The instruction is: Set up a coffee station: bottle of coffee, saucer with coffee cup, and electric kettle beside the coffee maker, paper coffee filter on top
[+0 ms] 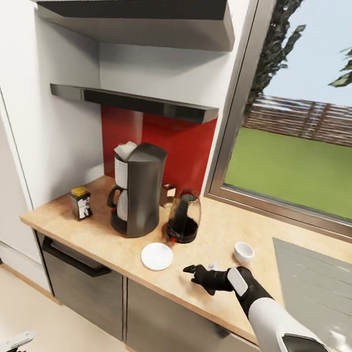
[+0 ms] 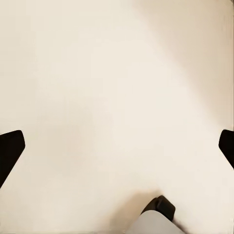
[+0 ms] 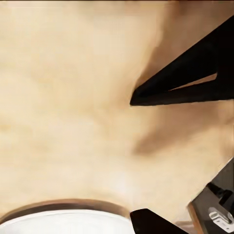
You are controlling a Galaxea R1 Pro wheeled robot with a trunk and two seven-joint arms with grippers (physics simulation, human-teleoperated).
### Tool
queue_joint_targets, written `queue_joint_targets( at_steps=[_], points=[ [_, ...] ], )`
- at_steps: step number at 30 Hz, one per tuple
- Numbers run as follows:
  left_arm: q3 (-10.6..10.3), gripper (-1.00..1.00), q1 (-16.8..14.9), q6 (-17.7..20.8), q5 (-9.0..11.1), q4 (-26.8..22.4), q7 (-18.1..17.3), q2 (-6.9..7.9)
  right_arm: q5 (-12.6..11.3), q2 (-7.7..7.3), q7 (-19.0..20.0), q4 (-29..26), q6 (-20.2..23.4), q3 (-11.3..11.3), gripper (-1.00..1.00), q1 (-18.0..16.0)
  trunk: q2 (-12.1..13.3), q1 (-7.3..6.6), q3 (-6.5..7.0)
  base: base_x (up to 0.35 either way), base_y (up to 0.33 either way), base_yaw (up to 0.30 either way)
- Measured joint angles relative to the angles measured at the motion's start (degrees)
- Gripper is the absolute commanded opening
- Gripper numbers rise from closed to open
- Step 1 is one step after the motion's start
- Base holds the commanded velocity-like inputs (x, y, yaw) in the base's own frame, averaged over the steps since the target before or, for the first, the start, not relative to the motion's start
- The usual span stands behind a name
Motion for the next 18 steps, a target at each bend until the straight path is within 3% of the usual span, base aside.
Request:
queue_joint_targets(
  at_steps=[6, 11, 18],
  points=[
    [0.0, 1.0, 0.02, 0.0, 0.0, 0.0, -0.01, -0.06, 0.02, -0.08, 0.38, -0.43, -0.05, 0.0, 1.0, -0.01, 0.0, -0.01, 0.0, -0.267, -0.219, 0.0],
    [-0.02, 1.0, 0.02, 0.0, 0.0, 0.0, 0.0, -0.28, 0.03, -0.22, 0.49, -1.19, -0.05, -0.05, 1.0, 0.0, 0.03, -0.02, 0.0, -0.078, -0.273, 0.0],
    [-0.03, 1.0, 0.04, 0.08, -0.07, 0.07, -0.03, -0.36, 0.8, -0.09, -0.15, -16.4, -0.05, 0.11, 1.0, -0.04, -0.01, -0.03, 0.0, -0.004, -0.039, 0.0]
  ],
)
